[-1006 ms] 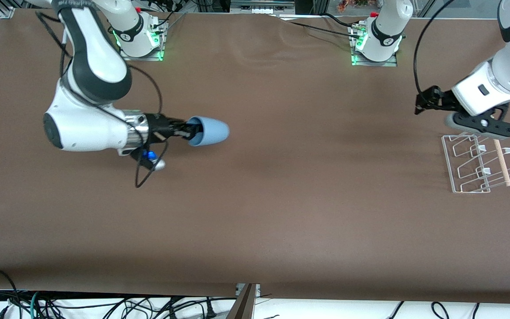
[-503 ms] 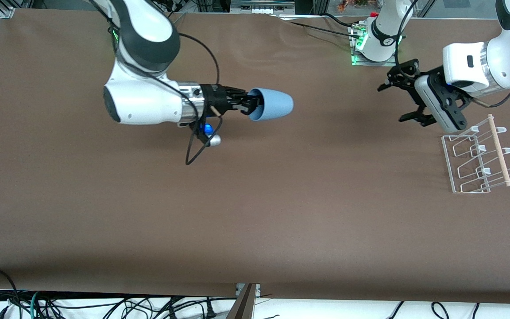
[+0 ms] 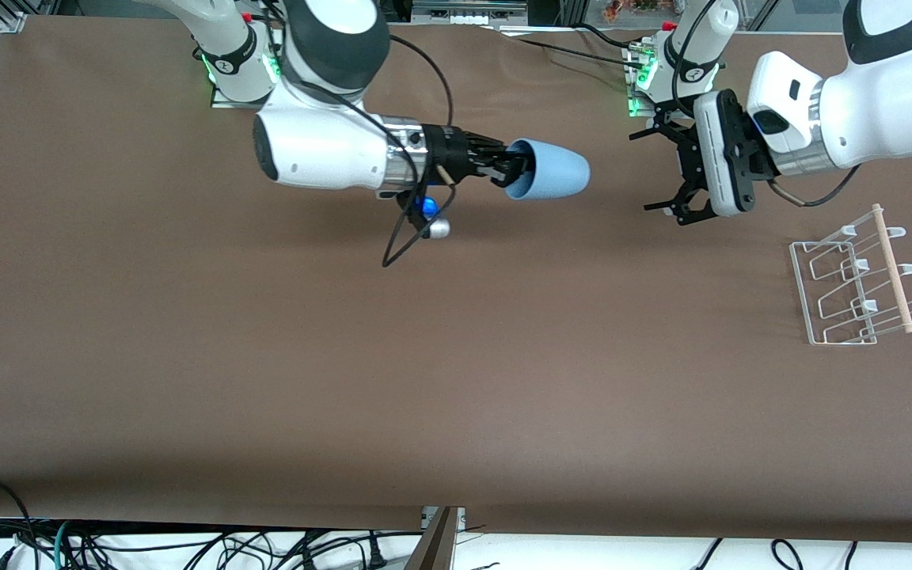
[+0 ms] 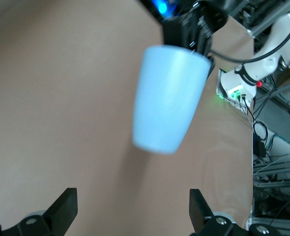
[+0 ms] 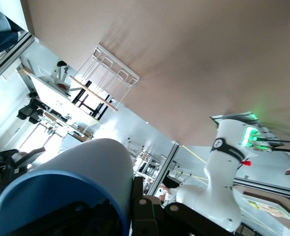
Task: Transfer cup to left arm and place on rack
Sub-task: 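Grasp the cup's base with the left gripper beside the right gripper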
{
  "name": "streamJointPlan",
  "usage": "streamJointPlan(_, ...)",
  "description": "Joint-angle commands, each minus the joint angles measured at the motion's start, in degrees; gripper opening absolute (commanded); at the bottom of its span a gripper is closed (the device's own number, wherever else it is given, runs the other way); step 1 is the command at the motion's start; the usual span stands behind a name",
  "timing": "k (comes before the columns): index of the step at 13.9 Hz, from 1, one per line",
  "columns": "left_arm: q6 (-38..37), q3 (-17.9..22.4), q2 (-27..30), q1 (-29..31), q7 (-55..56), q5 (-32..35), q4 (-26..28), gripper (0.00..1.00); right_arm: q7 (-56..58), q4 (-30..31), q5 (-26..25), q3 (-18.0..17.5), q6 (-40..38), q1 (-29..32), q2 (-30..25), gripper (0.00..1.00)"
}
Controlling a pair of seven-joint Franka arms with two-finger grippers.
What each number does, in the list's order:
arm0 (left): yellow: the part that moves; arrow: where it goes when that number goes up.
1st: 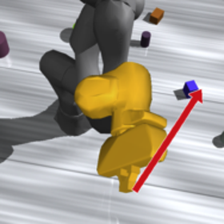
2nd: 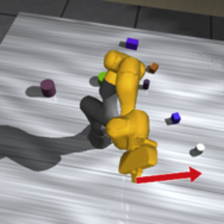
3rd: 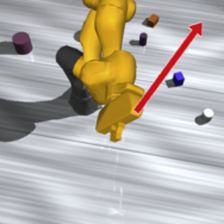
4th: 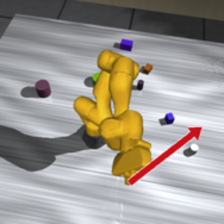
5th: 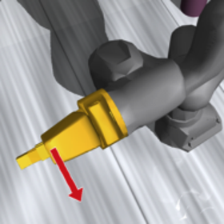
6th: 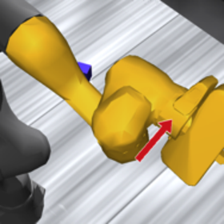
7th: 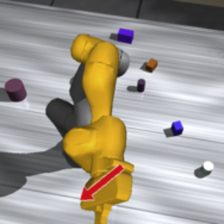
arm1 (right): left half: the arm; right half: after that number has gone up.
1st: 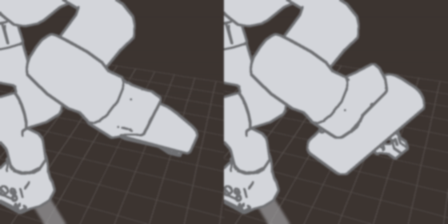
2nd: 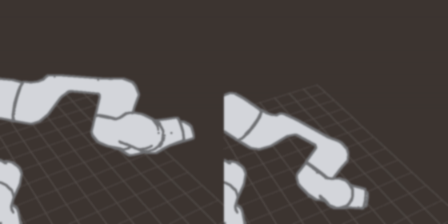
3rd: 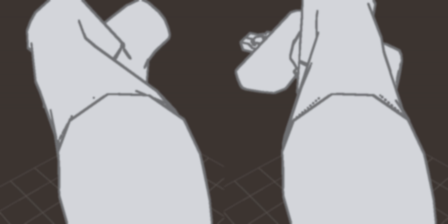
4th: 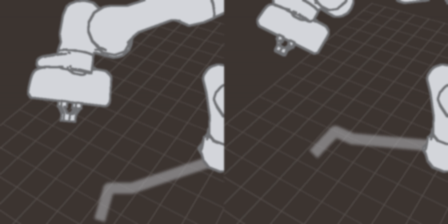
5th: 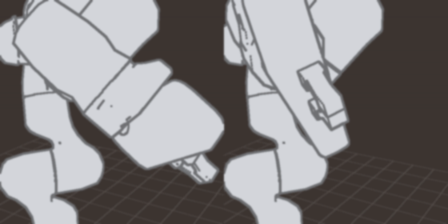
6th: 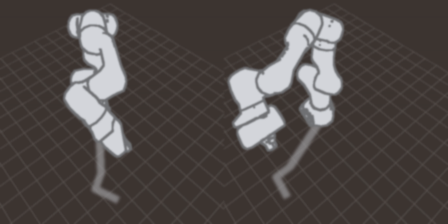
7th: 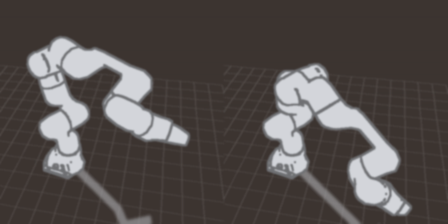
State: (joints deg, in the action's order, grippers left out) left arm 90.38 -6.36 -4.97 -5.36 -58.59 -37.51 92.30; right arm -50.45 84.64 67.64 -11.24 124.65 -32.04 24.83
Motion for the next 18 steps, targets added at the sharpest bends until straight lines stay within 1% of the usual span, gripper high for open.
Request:
streamJointPlan(1,0.85,-1.37,1.01,-0.01,-3.28,-1.34,-0.36,1.0,-2.63,-5.18,1.17,0.43,3.22,-2.94,3.56,0.0)
streamJointPlan(3,0.85,-2.25,1.1,-0.01,-3.45,-1.34,-0.1,1.0,-3.77,-6.41,1.17,0.43,4.9,-4.08,4.0,0.0)
streamJointPlan(5,1.03,-2.26,1.01,-0.01,-3.72,-0.46,1.12,1.0,-4.48,-7.82,1.09,0.43,5.43,-4.61,4.87,0.0)
streamJointPlan(6,1.81,-2.69,1.01,-0.09,-4.16,-0.11,1.65,1.0,-4.91,-8.69,1.09,0.43,5.43,-4.7,5.32,0.0)
streamJointPlan(8,4.88,-4.79,1.1,-0.01,-4.33,-0.11,3.67,1.0,-5.01,-9.93,1.09,0.43,5.43,-4.7,6.11,0.0)
streamJointPlan(11,7.01,-5.07,0.92,-0.09,-4.51,-0.02,4.38,1.0,-5.09,-10.37,1.17,0.43,5.43,-4.7,6.29,0.0)
streamJointPlan(12,7.01,-5.07,0.92,-0.09,-4.6,-0.02,4.47,0.96,-5.09,-10.37,1.17,0.43,5.43,-4.7,6.29,0.0)
streamJointPlan(13,7.01,-5.07,0.92,-0.09,-6.69,-0.02,4.91,0.82,-5.09,-10.46,1.17,0.43,5.43,-4.7,6.29,0.0)
streamJointPlan(14,7.01,-5.07,0.66,-0.01,-9.67,-0.11,5.43,0.63,-5.09,-10.46,1.17,0.43,5.43,-4.7,6.29,0.0)
streamJointPlan(16,6.92,-5.07,0.66,-0.01,-11.45,-0.02,5.79,0.25,-5.09,-10.46,1.26,0.43,5.43,-4.7,6.29,0.0)
streamJointPlan(17,6.48,-5.07,0.66,-0.01,-11.45,0.07,5.79,0.12,-5.09,-10.37,1.26,0.43,5.43,-4.7,6.29,0.0)
streamJointPlan(18,6.31,-5.07,0.66,-0.01,-11.45,0.59,5.7,0.06,-5.09,-10.37,1.35,0.43,5.43,-4.7,6.37,0.46)
